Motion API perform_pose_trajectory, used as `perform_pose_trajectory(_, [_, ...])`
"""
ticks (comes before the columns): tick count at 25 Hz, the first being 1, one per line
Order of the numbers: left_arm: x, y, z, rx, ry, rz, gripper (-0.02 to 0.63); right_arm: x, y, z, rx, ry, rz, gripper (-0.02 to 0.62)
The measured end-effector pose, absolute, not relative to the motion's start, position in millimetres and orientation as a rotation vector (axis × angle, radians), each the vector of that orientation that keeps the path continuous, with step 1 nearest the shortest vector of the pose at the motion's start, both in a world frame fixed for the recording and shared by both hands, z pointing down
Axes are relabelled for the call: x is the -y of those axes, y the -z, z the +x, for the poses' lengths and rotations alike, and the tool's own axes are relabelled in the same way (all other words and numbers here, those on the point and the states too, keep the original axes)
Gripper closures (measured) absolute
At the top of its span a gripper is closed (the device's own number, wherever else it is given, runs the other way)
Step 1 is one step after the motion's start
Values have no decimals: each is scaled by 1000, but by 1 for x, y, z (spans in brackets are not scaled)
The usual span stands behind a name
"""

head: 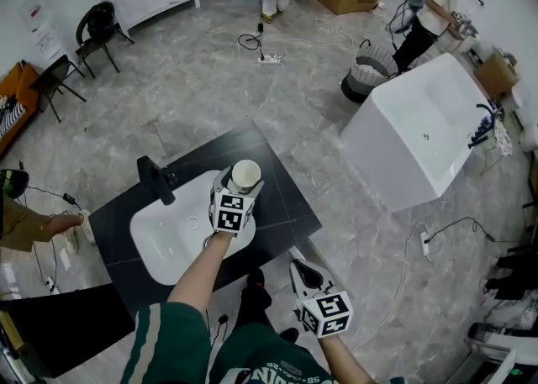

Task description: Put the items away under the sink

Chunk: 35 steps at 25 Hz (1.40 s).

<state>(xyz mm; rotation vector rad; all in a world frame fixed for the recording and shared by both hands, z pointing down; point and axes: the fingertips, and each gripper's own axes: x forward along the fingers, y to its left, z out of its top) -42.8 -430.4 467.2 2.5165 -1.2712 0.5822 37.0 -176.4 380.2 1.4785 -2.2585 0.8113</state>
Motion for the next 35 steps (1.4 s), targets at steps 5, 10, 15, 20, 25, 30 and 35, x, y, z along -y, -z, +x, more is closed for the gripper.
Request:
perform_pose_trajectory(5, [362, -442, -22, 1227, -582, 2575, 207, 132, -365, 53, 2310, -773, 1488, 552])
perform_pose_trajectory(10, [282, -418, -1, 1223, -552, 2600, 207, 66, -362, 73, 2363, -732, 1448, 552])
perform_pose_trajectory(15, [197, -397, 29, 1184, -577, 2663, 207, -1, -359, 99, 2398, -694, 1443, 552])
perform_pose_trajectory(20, [118, -401, 54, 1159, -576, 2658, 207, -60, -365, 123, 2426, -659, 1425, 552])
perform_pose_trajectory(25, [62, -413, 67, 1122, -586, 2642, 207, -95, -381, 126, 2425, -682, 1395, 552])
perform_pose_trajectory(30, [33, -457, 77, 1100, -611, 2633, 207, -100, -411, 134, 2413, -765, 1417, 552])
perform_pose_trajectory(35, [35, -517, 81, 1057, -620, 2668, 207, -81, -464, 142, 2423, -723, 1443, 552])
